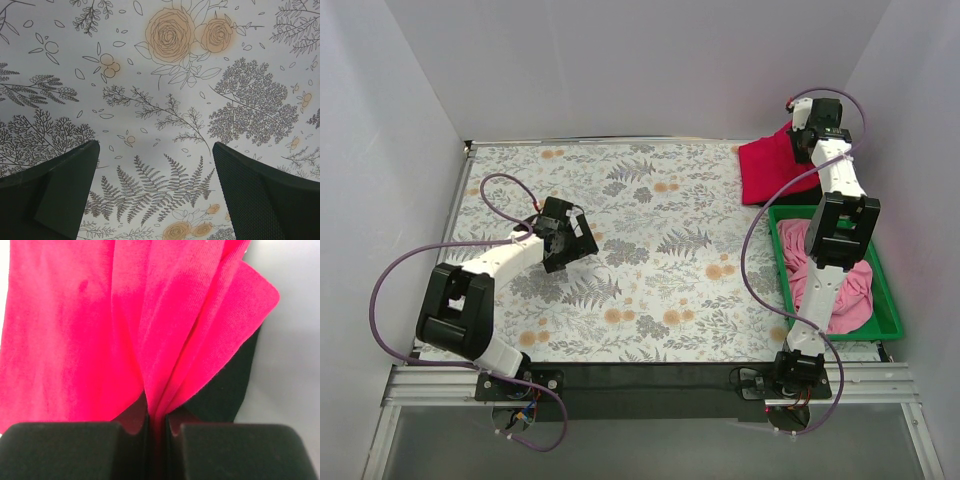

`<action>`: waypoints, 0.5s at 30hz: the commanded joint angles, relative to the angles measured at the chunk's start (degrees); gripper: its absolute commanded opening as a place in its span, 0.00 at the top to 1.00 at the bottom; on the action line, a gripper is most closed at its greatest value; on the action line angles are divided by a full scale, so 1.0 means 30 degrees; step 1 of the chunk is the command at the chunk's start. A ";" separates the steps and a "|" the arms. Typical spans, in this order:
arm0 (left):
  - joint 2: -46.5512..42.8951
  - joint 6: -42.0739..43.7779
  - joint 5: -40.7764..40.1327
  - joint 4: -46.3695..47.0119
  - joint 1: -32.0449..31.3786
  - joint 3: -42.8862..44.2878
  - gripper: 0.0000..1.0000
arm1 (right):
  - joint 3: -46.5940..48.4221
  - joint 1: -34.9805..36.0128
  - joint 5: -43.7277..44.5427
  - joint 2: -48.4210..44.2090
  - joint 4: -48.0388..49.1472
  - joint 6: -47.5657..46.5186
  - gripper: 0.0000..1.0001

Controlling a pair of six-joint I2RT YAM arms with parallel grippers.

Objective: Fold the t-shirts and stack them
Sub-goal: Neatly place the folded tshirt to the corner

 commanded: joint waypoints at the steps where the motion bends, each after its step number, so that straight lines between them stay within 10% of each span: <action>1: 0.0259 0.0097 0.0181 -0.0284 0.0066 0.0782 0.11 | 0.0656 -0.0384 0.1045 -0.0632 0.1705 -0.0777 0.96; 15: 0.0523 0.0243 0.0182 -0.0665 0.0066 0.0987 0.12 | -0.1043 -0.0911 0.3942 -0.0251 0.4370 -0.1160 0.95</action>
